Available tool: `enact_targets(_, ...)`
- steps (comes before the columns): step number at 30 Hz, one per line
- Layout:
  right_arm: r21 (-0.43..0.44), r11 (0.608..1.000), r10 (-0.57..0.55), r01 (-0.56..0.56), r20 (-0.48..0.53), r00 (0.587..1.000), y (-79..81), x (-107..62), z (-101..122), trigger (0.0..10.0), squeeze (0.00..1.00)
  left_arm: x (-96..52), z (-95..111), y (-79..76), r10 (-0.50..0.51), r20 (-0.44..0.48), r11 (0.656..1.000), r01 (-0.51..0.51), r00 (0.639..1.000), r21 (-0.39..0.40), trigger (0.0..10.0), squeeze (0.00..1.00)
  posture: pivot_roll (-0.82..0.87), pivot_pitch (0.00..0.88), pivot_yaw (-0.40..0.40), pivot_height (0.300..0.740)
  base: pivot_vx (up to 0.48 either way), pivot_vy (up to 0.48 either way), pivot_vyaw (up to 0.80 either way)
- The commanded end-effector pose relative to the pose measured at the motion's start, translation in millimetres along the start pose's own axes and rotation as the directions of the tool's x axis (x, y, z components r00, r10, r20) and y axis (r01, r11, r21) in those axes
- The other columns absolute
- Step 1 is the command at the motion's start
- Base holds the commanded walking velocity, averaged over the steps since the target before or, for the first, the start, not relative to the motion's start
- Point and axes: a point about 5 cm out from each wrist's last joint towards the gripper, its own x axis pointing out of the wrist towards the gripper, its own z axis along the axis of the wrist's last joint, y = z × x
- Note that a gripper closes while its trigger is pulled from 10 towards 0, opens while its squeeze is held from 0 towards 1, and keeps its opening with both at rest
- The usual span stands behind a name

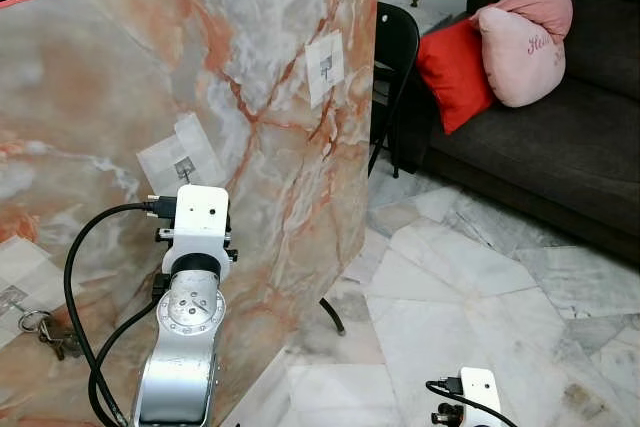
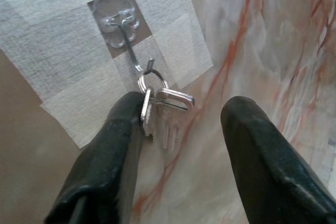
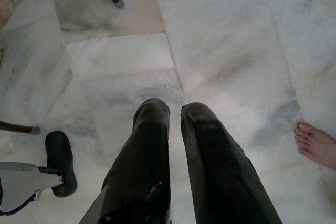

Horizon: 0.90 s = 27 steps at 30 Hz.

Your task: Hang keys on a hook

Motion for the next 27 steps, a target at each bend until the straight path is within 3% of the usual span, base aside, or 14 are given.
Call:
enact_targets(1,0.004,1.0,-0.003,0.003,-0.008,1.0,0.2,0.0,-1,10.0,0.0,0.2,3,6.4,0.019,0.009,1.0,-0.019,1.0,0.01,10.0,1.0,0.0,0.026,-0.006,0.74,0.0,0.0,0.0)
enact_targets(15,0.002,1.0,-0.008,0.008,-0.01,1.0,-0.2,-0.1,-2,10.0,0.0,2.0,4,11.7,0.03,0.027,0.999,-0.031,0.999,0.036,10.0,1.0,-0.01,0.025,-0.006,0.74,0.0,0.0,0.0)
enact_targets(16,0.002,1.0,-0.008,0.008,-0.011,1.0,0.0,0.0,-2,10.0,0.0,1.3,4,13.2,0.031,0.033,0.999,-0.032,0.999,0.038,10.0,0.0,-0.01,0.024,-0.006,0.74,0.0,0.0,0.0)
enact_targets(22,0.004,1.0,-0.01,0.01,-0.01,1.0,-0.1,-0.1,-2,10.0,0.0,0.8,1,21.9,0.037,0.031,0.998,-0.039,0.999,0.053,10.0,0.0,-0.01,0.024,-0.006,0.74,0.0,0.0,0.0)
enact_targets(25,0.006,1.0,-0.011,0.011,-0.011,1.0,-0.3,-0.2,-2,10.0,0.0,-0.9,-2,20.0,-0.03,0.014,0.998,0.031,0.999,-0.046,10.0,0.0,-0.01,0.022,-0.007,0.74,0.0,0.0,0.0)
enact_targets(27,0.01,1.0,-0.01,0.011,-0.011,1.0,-0.3,-0.2,-2,10.0,0.0,-2.4,-4,17.7,-0.123,0.007,0.975,0.122,0.992,-0.187,10.0,0.0,-0.01,0.022,-0.007,0.74,0.0,0.0,0.0)
